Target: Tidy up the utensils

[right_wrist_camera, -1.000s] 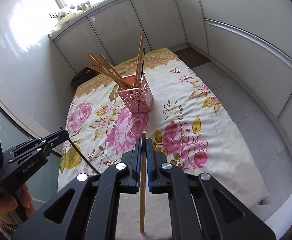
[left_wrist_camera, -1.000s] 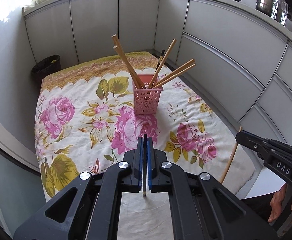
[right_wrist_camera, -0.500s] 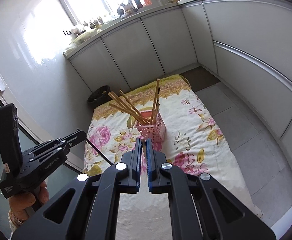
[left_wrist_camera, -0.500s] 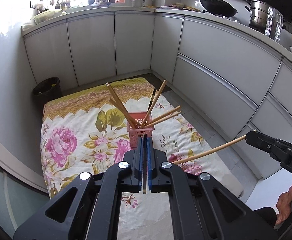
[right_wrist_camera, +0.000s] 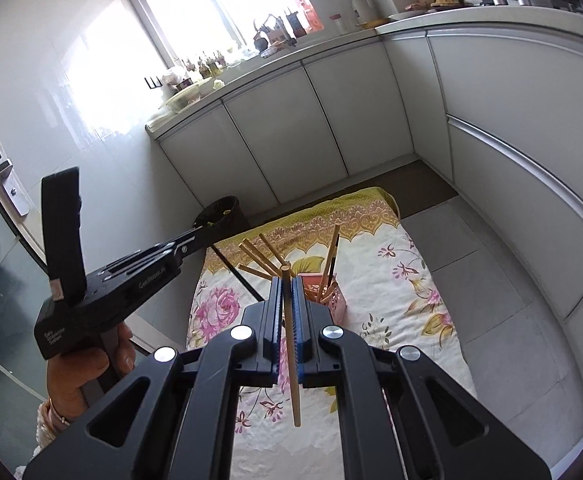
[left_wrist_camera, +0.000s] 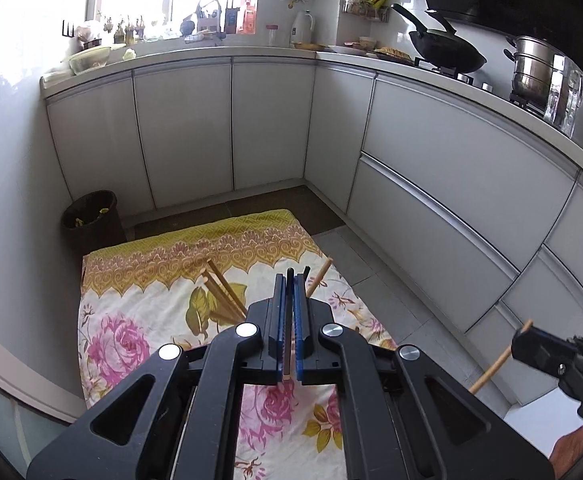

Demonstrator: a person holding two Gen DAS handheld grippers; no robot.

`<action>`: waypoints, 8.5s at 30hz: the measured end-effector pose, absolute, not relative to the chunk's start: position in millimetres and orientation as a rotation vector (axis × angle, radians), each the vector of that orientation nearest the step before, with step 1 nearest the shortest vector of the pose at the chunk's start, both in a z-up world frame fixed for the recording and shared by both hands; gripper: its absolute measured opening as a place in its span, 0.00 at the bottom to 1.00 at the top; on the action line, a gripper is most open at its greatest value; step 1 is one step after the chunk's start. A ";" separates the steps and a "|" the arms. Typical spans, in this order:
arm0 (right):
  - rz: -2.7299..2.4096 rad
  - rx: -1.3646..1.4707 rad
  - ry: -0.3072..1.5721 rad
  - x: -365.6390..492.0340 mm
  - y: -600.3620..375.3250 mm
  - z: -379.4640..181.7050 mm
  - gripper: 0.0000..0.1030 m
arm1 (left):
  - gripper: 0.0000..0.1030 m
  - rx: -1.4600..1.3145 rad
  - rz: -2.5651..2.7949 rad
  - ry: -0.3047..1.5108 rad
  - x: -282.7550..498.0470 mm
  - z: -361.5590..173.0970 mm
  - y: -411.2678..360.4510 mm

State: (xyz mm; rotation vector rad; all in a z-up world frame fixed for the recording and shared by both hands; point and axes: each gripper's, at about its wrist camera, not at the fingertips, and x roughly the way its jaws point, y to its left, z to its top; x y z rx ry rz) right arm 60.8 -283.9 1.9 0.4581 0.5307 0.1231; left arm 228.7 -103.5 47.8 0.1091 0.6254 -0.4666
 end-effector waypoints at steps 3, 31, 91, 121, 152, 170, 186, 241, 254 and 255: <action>0.127 0.456 0.534 68.2 -286.8 -0.4 0.05 | 0.02 0.107 -0.446 0.615 247.2 48.0 -113.0; 0.055 0.426 0.391 174.0 -280.7 30.7 0.05 | 0.16 0.055 -0.332 0.555 262.3 45.6 -61.1; -0.132 1.231 0.764 137.2 -439.2 -176.9 0.94 | 0.93 -0.144 -0.069 0.413 103.5 -14.9 19.2; -0.261 0.908 0.693 309.1 -449.6 -241.5 0.07 | 0.93 -0.021 -0.072 0.632 183.0 -107.5 20.7; 0.018 0.361 0.531 168.0 -233.1 15.0 0.05 | 0.93 -0.175 -0.071 0.521 138.2 -61.8 74.2; -0.103 0.351 0.581 283.0 -238.4 -64.4 0.20 | 0.93 -0.137 -0.073 0.565 154.0 -71.1 64.0; -0.224 0.207 0.427 100.6 -217.0 -28.8 0.94 | 0.93 -0.088 0.047 0.340 85.4 16.9 27.5; -0.324 0.213 0.304 -87.3 -228.2 -36.0 0.94 | 0.93 0.018 0.003 0.349 -26.3 38.5 -36.2; -0.318 0.210 0.313 -80.6 -225.4 -39.3 0.94 | 0.93 0.009 0.002 0.370 -16.8 33.3 -34.7; -0.318 0.208 0.316 -79.6 -225.4 -39.8 0.94 | 0.93 0.010 0.002 0.371 -16.1 32.9 -35.1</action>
